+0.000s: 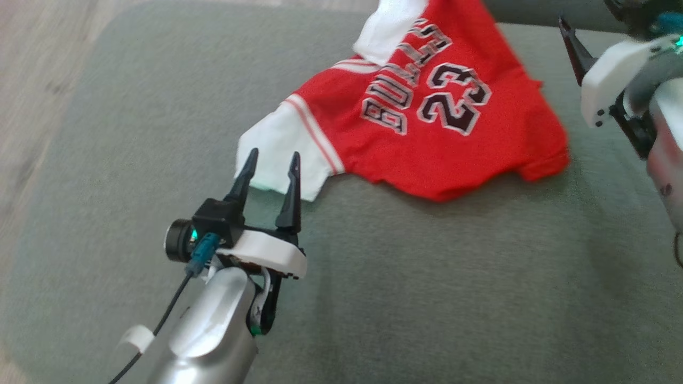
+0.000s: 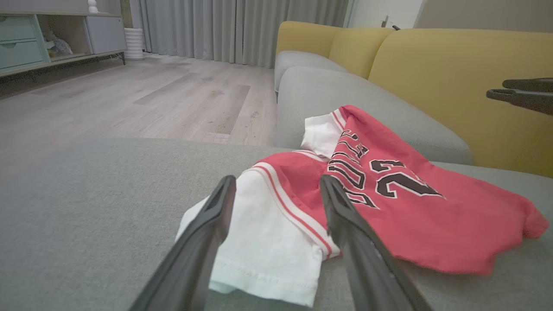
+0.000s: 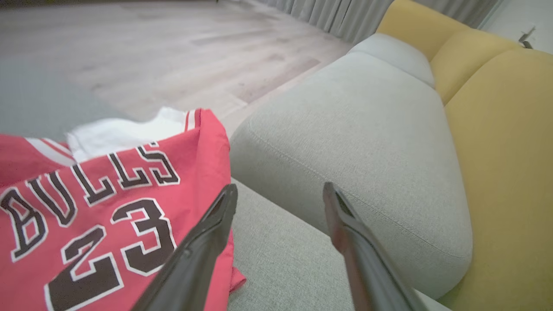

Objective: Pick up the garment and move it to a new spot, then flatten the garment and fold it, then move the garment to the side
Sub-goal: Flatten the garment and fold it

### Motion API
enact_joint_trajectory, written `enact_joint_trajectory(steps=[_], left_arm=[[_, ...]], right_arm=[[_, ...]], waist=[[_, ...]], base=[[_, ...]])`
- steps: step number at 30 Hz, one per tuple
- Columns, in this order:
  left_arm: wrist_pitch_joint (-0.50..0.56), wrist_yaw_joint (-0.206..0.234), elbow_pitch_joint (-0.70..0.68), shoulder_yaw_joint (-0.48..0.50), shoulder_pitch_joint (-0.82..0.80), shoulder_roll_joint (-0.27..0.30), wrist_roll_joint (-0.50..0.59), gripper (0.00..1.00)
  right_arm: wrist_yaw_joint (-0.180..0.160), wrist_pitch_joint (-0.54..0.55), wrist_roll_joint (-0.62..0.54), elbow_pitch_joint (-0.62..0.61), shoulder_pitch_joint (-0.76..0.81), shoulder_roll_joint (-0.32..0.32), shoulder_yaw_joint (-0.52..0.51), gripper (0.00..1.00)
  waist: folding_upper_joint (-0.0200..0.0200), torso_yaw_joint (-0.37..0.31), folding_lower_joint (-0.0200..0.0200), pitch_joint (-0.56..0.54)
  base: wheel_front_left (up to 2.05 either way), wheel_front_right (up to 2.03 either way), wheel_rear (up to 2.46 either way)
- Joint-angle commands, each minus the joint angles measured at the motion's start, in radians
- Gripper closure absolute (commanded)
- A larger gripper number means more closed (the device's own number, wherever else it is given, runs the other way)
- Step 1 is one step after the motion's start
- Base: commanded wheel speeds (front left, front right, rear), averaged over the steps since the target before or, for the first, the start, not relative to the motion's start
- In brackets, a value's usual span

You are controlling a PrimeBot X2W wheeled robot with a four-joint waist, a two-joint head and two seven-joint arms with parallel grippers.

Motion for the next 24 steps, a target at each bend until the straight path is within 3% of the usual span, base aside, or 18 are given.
enact_joint_trajectory(steps=[1,7,11,15,18,24], left_arm=[[-0.01,-0.003,-0.023,0.047,-0.019,0.012,0.011,0.0],[-0.01,-0.004,-0.035,0.1,0.021,0.019,0.035,0.0],[-0.01,-0.01,-0.052,0.128,0.057,0.027,0.052,0.0],[-0.01,-0.015,-0.066,0.151,0.097,0.033,0.069,0.0],[-0.01,-0.017,-0.074,0.165,0.123,0.032,0.08,0.0],[-0.01,-0.032,-0.084,0.181,0.136,0.028,0.1,0.0]], right_arm=[[-0.001,-0.055,0.036,-0.034,0.014,-0.001,-0.017,0.0],[-0.001,-0.181,0.1,-0.124,0.123,0.05,-0.203,0.0],[-0.001,-0.183,0.021,-0.382,0.335,0.097,-0.462,0.0],[-0.001,-0.183,-0.119,-0.649,0.63,0.233,-0.659,0.0],[-0.001,-0.183,-0.185,-0.794,0.812,0.305,-0.717,0.0],[-0.001,-0.183,-0.229,-0.913,0.963,0.337,-0.745,0.0]], waist=[[0.0,-0.055,0.0001,-0.047],[0.0,-0.139,0.0001,-0.093],[0.0,-0.192,0.0001,-0.109],[0.0,-0.24,0.0001,-0.123],[0.0,-0.262,0.0001,-0.126],[0.0,-0.272,0.0001,-0.12]], base=[[0.0,0.0,0.0],[0.0,0.0,0.0],[0.0,0.0,0.0],[0.0,0.0,0.0],[0.0,0.0,0.0],[0.0,0.0,0.0]])
